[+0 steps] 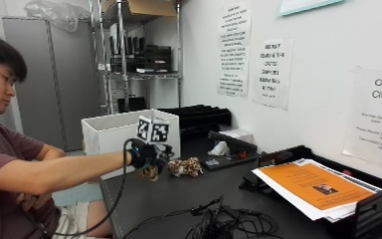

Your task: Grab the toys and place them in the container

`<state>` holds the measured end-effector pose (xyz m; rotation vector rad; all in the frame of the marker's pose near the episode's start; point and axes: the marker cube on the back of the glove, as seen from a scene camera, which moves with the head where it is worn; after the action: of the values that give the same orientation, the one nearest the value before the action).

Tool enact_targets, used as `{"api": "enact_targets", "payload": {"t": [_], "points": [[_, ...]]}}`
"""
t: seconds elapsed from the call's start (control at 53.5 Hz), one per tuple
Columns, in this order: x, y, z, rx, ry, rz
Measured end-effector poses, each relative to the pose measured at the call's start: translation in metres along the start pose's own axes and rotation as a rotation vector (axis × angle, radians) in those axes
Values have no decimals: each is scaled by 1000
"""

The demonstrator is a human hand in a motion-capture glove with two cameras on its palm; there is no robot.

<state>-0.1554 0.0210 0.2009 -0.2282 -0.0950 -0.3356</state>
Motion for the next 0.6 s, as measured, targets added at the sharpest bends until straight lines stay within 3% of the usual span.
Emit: {"api": "enact_targets", "payload": {"t": [0.28, 0.448, 0.598], "points": [[-32, 7, -203, 229, 129, 1], [-81, 0, -262, 301, 179, -42], [-140, -25, -279, 328, 183, -105]]}}
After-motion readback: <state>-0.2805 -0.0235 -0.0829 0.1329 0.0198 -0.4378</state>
